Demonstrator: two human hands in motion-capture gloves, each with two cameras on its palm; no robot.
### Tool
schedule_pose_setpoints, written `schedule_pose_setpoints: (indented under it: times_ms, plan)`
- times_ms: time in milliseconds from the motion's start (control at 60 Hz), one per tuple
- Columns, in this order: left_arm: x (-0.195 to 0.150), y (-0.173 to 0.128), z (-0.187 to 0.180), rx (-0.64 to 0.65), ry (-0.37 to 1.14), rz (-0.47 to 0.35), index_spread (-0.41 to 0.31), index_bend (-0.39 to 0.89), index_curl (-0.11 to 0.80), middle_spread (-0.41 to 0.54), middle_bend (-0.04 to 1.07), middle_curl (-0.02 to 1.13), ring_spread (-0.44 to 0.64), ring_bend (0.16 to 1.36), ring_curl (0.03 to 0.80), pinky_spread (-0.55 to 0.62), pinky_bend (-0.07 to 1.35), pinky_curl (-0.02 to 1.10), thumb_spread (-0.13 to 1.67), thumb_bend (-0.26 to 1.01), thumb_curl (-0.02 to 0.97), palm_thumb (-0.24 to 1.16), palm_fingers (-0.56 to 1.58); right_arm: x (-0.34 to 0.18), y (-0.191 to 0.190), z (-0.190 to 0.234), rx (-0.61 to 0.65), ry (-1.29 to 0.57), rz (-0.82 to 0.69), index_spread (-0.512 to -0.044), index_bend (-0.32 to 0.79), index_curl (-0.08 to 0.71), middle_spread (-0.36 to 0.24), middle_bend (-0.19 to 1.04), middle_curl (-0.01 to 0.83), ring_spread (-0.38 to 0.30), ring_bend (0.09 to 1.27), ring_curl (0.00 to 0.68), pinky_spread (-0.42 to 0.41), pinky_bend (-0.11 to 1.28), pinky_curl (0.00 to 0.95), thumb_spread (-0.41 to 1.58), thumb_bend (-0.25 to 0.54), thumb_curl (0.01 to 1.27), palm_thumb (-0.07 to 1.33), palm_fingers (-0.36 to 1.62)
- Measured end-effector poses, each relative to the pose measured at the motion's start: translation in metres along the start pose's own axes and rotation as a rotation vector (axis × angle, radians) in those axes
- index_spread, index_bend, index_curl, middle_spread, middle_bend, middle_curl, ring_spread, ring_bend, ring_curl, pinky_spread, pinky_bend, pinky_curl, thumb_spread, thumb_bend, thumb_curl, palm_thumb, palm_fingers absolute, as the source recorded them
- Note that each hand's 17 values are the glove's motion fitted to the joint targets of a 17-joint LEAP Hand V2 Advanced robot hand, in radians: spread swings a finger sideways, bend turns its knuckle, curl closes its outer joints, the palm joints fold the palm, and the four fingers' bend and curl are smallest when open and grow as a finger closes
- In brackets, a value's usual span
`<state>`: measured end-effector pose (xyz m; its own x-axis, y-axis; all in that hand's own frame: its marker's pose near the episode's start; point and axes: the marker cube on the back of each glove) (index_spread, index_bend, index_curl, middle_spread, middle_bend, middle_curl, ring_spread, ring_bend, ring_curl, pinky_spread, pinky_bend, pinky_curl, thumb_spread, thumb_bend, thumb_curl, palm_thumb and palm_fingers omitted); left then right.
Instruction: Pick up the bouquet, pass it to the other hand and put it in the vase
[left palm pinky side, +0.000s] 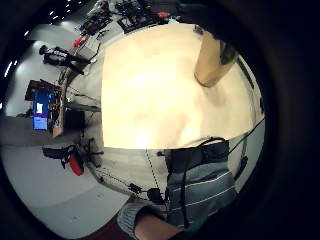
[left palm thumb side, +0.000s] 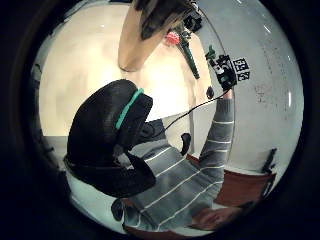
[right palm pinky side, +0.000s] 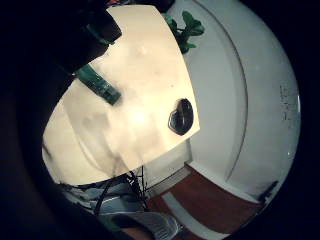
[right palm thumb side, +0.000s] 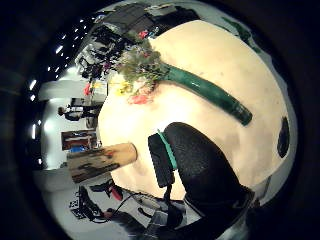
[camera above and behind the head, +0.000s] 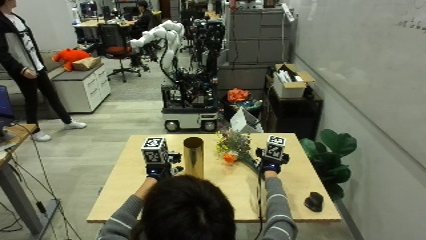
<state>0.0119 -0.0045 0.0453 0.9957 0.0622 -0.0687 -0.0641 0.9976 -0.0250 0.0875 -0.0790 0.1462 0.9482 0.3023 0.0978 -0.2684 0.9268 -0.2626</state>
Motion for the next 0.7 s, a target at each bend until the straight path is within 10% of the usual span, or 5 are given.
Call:
schedule_pose_setpoints:
  times_ms: [50,133,350,700]
  plan:
    - [0.004,0.007,-0.003,-0.014,-0.005,-0.003,0.024,0.14,0.265,0.176,0.20,0.36,0.29,0.52,0.264,0.39,0.30,0.32,1.15,-0.02,0.262,0.26,0.23,0.001,-0.015,0.010,0.137,0.055,0.060,-0.314,0.07,0.057,0.071,0.30,0.369,0.082,0.71,0.336,0.218,0.77,0.362,1.19,-0.020,0.25,0.37,0.23]
    - [0.003,0.004,0.002,-0.025,-0.016,0.004,0.024,0.14,0.266,0.176,0.20,0.37,0.30,0.52,0.266,0.39,0.30,0.33,1.15,-0.02,0.264,0.26,0.23,0.007,-0.002,0.036,-0.147,0.129,0.249,-0.310,0.07,0.061,0.072,0.31,0.372,0.072,0.71,0.335,0.218,0.76,0.357,1.18,-0.019,0.25,0.37,0.23]
    - [0.005,0.007,0.005,-0.032,-0.009,0.019,0.024,0.14,0.267,0.176,0.20,0.37,0.30,0.51,0.269,0.39,0.30,0.33,1.15,-0.02,0.267,0.26,0.23,0.010,-0.060,0.073,0.078,-0.012,0.106,-0.308,0.08,0.078,0.055,0.32,0.373,0.048,0.68,0.329,0.206,0.72,0.349,1.17,-0.020,0.26,0.36,0.20]
    - [0.001,0.010,0.011,-0.054,-0.009,0.009,0.026,0.13,0.268,0.176,0.20,0.38,0.30,0.51,0.273,0.39,0.29,0.34,1.15,-0.02,0.269,0.26,0.23,0.014,-0.067,0.117,-0.063,-0.038,0.116,-0.314,0.15,0.136,0.013,0.32,0.369,0.045,0.56,0.300,0.198,0.65,0.335,1.13,-0.018,0.27,0.39,0.17]
